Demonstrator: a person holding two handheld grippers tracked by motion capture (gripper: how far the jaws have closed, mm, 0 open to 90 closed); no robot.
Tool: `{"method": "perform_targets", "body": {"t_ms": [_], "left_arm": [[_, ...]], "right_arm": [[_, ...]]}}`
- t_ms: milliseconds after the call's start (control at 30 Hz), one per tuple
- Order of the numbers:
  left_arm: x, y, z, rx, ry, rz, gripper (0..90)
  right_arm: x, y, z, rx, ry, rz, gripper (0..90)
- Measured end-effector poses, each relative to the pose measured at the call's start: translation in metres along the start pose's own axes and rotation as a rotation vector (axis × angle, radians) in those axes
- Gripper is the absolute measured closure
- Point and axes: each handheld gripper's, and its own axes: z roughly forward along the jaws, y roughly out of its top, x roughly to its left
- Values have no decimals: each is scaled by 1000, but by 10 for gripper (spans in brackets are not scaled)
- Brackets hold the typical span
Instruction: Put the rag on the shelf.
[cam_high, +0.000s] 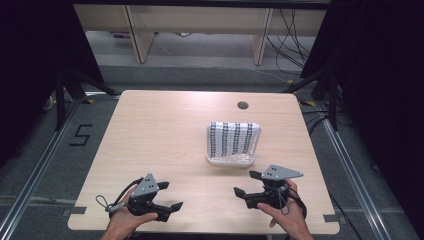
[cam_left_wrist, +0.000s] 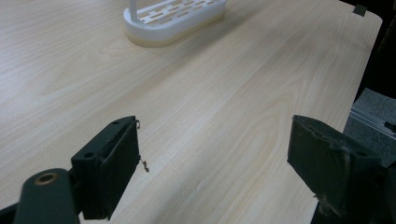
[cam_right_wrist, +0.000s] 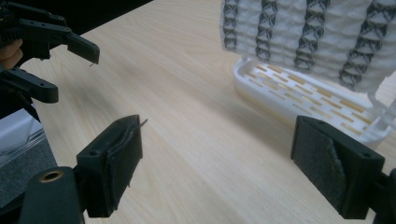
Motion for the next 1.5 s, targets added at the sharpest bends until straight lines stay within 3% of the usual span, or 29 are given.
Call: {"method": "perform_targets", "body": {"t_ms": [33, 67, 200, 233, 267, 300, 467, 500, 600, 667, 700, 800, 833, 900, 1067, 1100, 1167, 1200, 1300, 1500], "left_arm": [[0, -2, 0, 6, -9, 3, 161], [-1, -3, 1, 5, -4, 0, 161], [-3, -8, 0, 18, 6, 15, 161], [-4, -9, 1, 13, -2, 14, 161], [-3, -10, 0, 22, 7, 32, 161], [-6, -12, 0, 22, 8, 14, 161], [-7, -15, 1, 32, 14, 34, 161], [-9, -16, 2, 24, 12, 24, 160], [-13, -18, 2, 38, 18, 37, 161], [-15, -19, 3, 24, 13, 32, 161], [-16, -19, 3, 42, 12, 38, 161], [-17, -20, 3, 50, 9, 46, 161], [-19, -21, 4, 35, 7, 35, 161], [-20, -21, 5, 43, 4, 43, 161], [-23, -22, 7, 58, 8, 60, 161], [-23, -22, 8, 58, 7, 62, 161], [-23, -23, 8, 53, 9, 57, 161], [-20, -23, 6, 80, 21, 85, 161], [-21, -23, 8, 60, 16, 61, 161], [-20, -23, 8, 70, 7, 70, 161]], "right_arm": [[-1, -2, 1, -11, 5, -7, 174], [1, -5, 0, -2, 15, 20, 170], [0, -11, -1, 6, -3, -26, 167], [3, -13, -2, 16, 7, 16, 166], [1, -15, -2, 11, 0, -23, 165], [3, -18, -1, 15, 0, -8, 162], [4, -24, -1, 47, -26, -22, 162], [6, -26, 0, 63, -16, 2, 162], [4, -32, 1, 79, -24, -30, 163], [5, -33, 2, 77, -29, -29, 163], [7, -36, 2, 88, -22, -26, 164], [7, -37, 2, 92, -12, -41, 164], [7, -39, 2, 82, -28, -58, 164], [8, -41, 3, 94, -11, -45, 164], [12, -45, 4, 108, -18, -56, 164], [15, -46, 4, 118, -23, -39, 164], [17, -47, 4, 122, -22, -56, 164], [17, -47, 5, 120, -20, -81, 164], [18, -48, 6, 129, -22, -97, 164], [17, -48, 7, 133, -11, -100, 164]]}}
